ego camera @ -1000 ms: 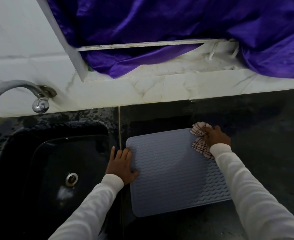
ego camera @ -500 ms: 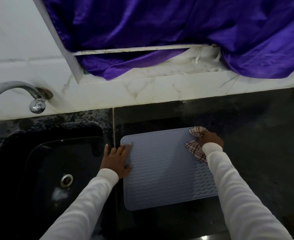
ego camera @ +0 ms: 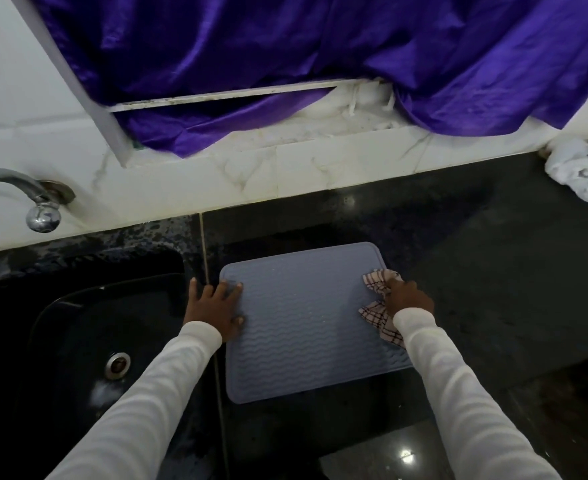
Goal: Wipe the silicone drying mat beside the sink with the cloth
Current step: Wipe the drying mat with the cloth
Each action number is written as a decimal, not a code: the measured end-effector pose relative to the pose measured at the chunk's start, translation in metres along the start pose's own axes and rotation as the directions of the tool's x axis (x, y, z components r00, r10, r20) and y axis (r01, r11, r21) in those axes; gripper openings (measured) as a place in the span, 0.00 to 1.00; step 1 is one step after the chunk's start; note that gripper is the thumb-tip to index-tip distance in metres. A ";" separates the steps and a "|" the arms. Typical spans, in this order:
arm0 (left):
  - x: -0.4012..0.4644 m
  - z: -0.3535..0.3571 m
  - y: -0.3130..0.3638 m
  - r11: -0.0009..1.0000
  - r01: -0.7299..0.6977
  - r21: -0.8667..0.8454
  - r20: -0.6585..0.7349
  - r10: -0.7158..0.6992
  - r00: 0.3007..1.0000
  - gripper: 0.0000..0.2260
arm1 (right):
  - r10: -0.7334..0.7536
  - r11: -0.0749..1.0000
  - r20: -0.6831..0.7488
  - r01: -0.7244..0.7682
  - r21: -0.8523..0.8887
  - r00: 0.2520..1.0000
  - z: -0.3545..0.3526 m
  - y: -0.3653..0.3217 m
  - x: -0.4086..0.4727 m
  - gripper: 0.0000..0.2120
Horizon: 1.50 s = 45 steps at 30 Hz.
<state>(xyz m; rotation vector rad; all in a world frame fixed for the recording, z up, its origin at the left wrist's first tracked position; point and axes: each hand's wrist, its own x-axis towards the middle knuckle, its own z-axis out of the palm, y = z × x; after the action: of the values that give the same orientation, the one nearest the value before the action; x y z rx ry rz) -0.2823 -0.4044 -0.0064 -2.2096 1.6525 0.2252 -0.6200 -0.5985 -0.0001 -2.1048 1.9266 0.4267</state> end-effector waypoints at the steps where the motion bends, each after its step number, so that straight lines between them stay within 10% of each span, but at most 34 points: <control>1: -0.001 -0.001 0.000 1.000 0.000 0.007 0.003 0.000 1.000 0.34 | 0.003 1.000 -0.003 -0.003 0.006 1.000 0.003 0.003 -0.004 0.19; 17: -0.009 -0.002 0.011 0.997 0.003 -0.082 -0.015 -0.004 1.000 0.32 | -0.072 0.994 -0.128 0.082 0.071 0.989 0.002 0.000 0.021 0.17; 27: 0.034 -0.038 0.109 0.900 -0.385 -0.205 -0.013 0.390 0.921 0.39 | -0.043 0.996 -0.088 0.050 0.069 0.995 0.006 0.009 0.021 0.18; 45: 0.052 -0.024 0.121 0.877 -0.379 -0.295 0.021 0.403 0.915 0.44 | -0.107 0.978 -0.117 0.126 0.169 0.987 -0.029 -0.060 0.110 0.18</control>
<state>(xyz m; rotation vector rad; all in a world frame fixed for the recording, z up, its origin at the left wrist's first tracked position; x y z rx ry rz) -0.3840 -0.4892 -0.0257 -1.9928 2.1214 0.6934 -0.5499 -0.7056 -0.0154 -2.1490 1.8102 0.1170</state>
